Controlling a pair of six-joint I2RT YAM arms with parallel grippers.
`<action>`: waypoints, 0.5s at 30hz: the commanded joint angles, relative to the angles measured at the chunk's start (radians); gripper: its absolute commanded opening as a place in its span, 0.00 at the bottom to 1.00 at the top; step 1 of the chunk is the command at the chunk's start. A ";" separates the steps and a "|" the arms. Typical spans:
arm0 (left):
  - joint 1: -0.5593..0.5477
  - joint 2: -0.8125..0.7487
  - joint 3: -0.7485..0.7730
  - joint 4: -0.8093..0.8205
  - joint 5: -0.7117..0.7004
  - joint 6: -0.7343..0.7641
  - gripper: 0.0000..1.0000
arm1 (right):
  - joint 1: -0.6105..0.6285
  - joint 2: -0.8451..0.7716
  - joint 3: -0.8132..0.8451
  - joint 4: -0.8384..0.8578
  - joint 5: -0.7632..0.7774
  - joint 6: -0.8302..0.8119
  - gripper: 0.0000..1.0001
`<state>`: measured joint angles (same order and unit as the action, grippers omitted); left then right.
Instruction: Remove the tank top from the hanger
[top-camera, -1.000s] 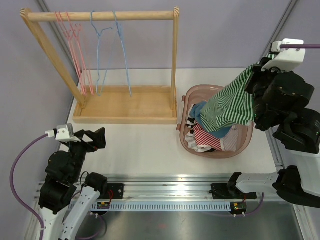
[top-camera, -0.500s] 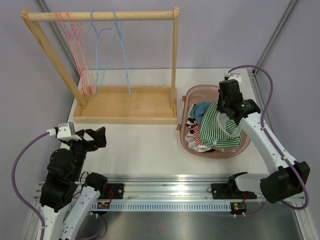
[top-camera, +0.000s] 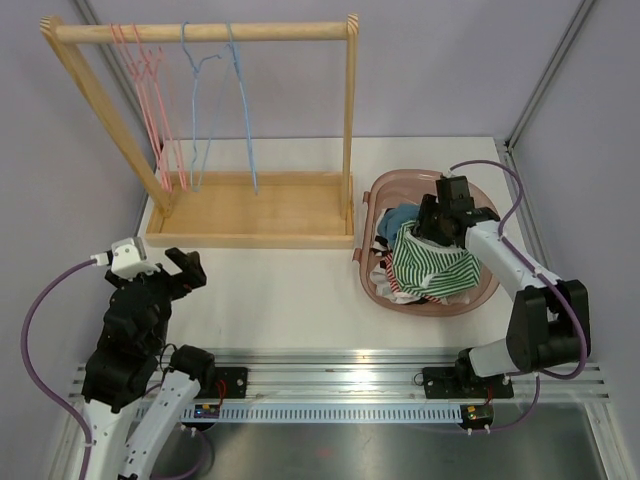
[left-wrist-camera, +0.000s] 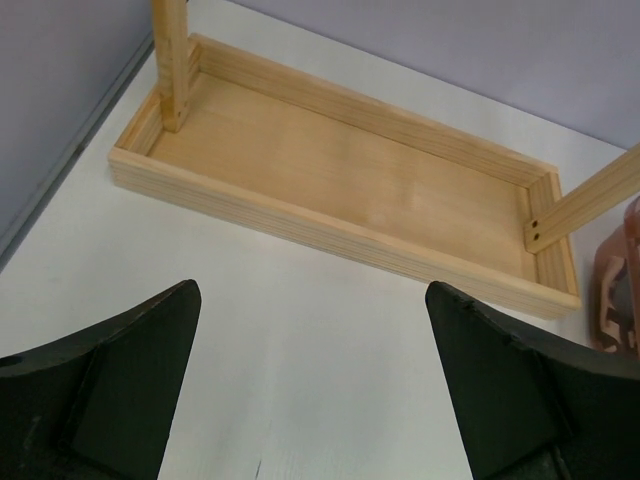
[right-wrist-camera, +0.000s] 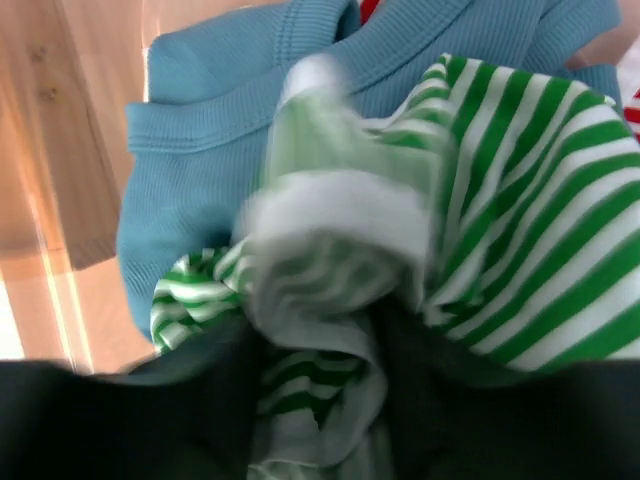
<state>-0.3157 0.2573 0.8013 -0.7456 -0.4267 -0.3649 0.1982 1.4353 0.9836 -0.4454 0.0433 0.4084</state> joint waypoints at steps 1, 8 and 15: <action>0.016 0.045 0.045 0.000 -0.089 -0.031 0.99 | 0.000 -0.039 0.113 -0.081 -0.049 -0.022 0.57; 0.023 0.094 0.093 -0.026 -0.078 0.017 0.99 | 0.001 -0.104 0.389 -0.301 0.082 -0.100 0.99; 0.021 0.209 0.239 -0.135 0.023 0.126 0.99 | 0.001 -0.312 0.467 -0.417 0.084 -0.168 1.00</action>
<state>-0.2981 0.4126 0.9569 -0.8463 -0.4530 -0.3019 0.1989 1.2209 1.4090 -0.7662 0.0982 0.2897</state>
